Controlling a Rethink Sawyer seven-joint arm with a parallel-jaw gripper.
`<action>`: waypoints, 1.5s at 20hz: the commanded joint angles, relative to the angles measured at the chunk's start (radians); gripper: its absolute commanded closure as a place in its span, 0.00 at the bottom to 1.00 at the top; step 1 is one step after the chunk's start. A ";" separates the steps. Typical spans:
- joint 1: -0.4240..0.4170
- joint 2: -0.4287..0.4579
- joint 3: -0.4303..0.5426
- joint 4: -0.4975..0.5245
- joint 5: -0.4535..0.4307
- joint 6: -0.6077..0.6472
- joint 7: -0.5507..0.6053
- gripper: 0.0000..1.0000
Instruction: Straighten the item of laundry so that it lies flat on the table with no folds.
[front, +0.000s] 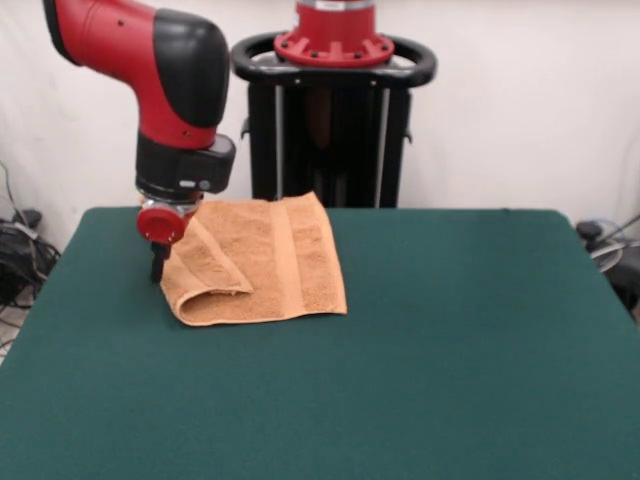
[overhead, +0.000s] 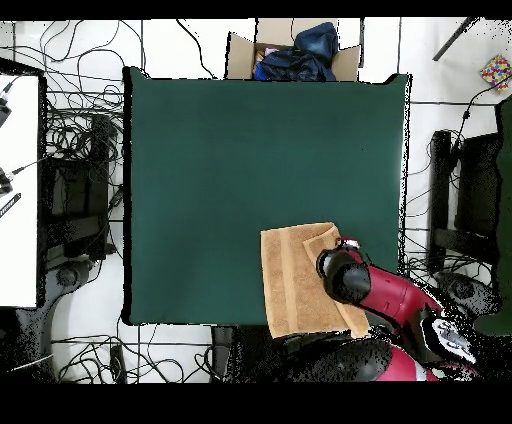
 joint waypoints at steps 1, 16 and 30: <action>0.059 0.021 0.060 -0.080 0.089 0.113 0.059 0.00; 0.147 0.019 -0.005 -0.100 0.169 0.212 0.062 0.00; 0.141 -0.286 -0.144 0.088 0.028 0.328 -0.092 0.00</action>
